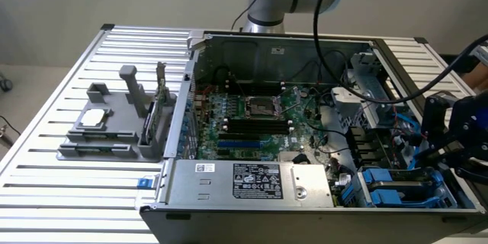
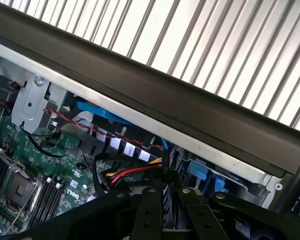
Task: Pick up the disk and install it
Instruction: 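Insert the disk into the insertion slot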
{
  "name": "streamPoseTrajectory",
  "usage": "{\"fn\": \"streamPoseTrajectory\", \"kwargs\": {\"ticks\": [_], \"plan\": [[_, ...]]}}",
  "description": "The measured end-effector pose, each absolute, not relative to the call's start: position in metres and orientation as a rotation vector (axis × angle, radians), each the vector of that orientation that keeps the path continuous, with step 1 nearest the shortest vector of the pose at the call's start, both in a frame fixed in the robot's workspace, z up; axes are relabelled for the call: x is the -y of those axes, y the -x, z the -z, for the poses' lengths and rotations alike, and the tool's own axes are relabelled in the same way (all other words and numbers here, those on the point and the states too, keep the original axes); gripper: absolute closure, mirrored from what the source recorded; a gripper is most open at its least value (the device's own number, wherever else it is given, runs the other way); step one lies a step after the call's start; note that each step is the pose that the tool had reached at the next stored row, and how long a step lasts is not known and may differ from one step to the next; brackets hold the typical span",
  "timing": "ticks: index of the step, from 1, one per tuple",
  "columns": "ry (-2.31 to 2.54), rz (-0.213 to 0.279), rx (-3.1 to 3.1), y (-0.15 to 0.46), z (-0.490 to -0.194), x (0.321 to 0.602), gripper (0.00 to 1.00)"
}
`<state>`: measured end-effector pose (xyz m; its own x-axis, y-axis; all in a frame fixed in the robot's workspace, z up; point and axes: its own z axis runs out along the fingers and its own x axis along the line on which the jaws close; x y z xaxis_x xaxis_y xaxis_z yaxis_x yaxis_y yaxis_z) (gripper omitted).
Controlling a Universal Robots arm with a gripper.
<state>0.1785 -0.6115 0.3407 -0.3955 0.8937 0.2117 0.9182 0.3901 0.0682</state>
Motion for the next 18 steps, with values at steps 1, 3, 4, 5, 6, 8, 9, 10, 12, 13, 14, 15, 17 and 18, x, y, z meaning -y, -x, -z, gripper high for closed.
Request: {"fn": "streamPoseTrajectory", "kwargs": {"ticks": [1, 3, 4, 5, 6, 8, 9, 10, 12, 13, 14, 15, 17, 18], "plan": [[1.643, 0.263, 2.497, -0.178, -0.342, 0.611, 0.83], [1.649, 0.263, 2.494, -0.177, -0.346, 0.611, 0.83], [1.651, 0.263, 2.493, -0.177, -0.348, 0.611, 0.83], [1.654, 0.264, 2.491, -0.176, -0.35, 0.611, 0.83], [1.657, 0.264, 2.49, -0.176, -0.352, 0.611, 0.83], [1.662, 0.264, 2.486, -0.174, -0.353, 0.611, 0.83], [1.665, 0.265, 2.485, -0.173, -0.354, 0.611, 0.83], [1.668, 0.265, 2.483, -0.173, -0.354, 0.611, 0.83], [1.674, 0.265, 2.479, -0.171, -0.354, 0.611, 0.83], [1.675, 0.265, 2.478, -0.171, -0.354, 0.611, 0.83], [1.675, 0.265, 2.478, -0.171, -0.354, 0.611, 0.83], [1.675, 0.265, 2.478, -0.171, -0.354, 0.611, 0.83], [1.679, 0.265, 2.477, -0.17, -0.354, 0.611, 0.83], [1.682, 0.265, 2.475, -0.17, -0.354, 0.611, 0.83]]}}
